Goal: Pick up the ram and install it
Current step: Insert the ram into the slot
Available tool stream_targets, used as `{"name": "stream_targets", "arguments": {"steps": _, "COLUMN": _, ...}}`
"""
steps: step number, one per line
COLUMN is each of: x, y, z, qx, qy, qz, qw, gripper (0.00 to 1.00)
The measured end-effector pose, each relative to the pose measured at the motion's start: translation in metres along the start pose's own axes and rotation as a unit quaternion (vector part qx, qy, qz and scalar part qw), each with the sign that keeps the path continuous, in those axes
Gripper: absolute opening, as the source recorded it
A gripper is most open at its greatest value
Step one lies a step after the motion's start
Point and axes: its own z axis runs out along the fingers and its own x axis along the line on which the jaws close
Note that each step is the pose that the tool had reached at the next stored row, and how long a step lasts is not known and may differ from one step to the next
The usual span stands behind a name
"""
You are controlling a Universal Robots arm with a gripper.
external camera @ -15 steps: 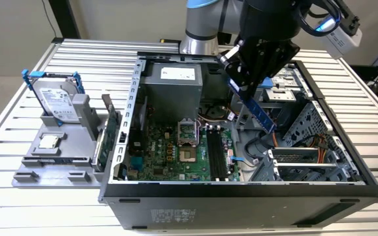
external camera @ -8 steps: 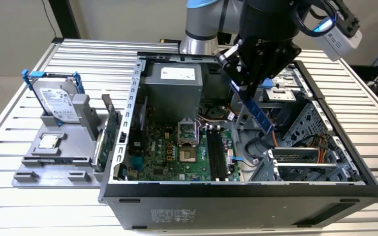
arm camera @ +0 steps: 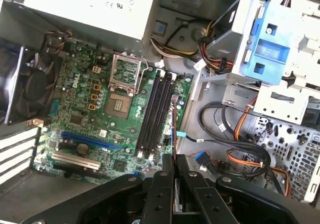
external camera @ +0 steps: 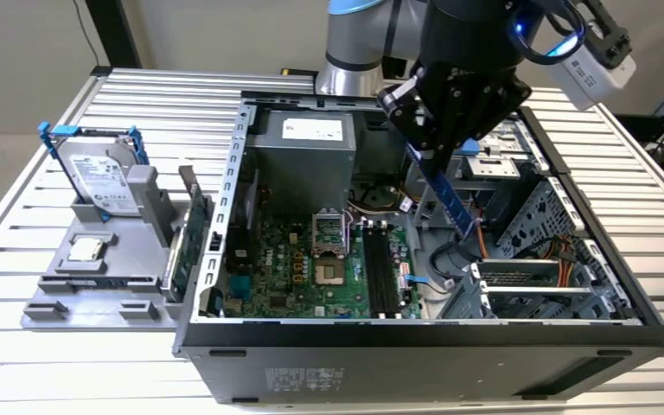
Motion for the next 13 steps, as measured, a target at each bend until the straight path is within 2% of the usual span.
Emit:
{"name": "stream_targets", "arguments": {"steps": 6, "x": 0.0, "y": 0.0, "z": 0.0, "qx": 0.0012, "qy": 0.0001, "qz": 0.023, "qw": 0.99974, "gripper": 0.0}}
{"name": "stream_targets", "arguments": {"steps": 13, "x": 0.0, "y": 0.0, "z": 0.0, "qx": 0.0024, "qy": 0.0002, "qz": 0.046, "qw": 0.99896, "gripper": 0.0}}
